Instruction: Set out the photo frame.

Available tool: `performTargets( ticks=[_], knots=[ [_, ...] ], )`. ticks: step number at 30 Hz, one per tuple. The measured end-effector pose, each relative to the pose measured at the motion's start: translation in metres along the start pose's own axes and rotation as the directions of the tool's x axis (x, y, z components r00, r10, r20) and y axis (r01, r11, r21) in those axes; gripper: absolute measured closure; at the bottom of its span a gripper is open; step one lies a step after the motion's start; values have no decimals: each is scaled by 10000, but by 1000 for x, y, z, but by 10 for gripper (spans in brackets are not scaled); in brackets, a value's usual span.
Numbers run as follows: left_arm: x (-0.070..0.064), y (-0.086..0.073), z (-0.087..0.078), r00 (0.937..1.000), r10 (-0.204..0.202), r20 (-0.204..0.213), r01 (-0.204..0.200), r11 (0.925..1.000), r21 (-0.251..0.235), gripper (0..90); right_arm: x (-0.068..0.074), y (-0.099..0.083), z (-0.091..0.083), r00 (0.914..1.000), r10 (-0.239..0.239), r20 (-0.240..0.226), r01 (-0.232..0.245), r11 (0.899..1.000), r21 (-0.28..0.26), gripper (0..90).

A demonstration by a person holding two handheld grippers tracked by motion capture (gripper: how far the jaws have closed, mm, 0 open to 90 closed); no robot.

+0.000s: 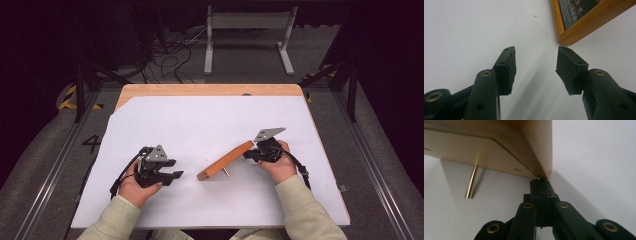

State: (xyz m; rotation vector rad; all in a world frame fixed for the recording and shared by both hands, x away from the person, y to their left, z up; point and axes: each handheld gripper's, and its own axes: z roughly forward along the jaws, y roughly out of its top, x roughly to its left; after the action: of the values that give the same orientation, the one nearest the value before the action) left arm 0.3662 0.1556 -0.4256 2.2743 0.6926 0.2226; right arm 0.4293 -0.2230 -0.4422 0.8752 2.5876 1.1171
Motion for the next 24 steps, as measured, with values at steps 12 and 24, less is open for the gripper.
performTargets(
  ticks=[12,24],
  knots=[
    [-6,3,10,9997,174,199,-176,9998,77,567,-7,17,18,9995,323,-72,-322,9995,66,900],
    [-12,8,19,9974,138,709,-151,9997,186,700,-12,35,33,9990,387,-208,-384,9992,125,900]
  ],
)
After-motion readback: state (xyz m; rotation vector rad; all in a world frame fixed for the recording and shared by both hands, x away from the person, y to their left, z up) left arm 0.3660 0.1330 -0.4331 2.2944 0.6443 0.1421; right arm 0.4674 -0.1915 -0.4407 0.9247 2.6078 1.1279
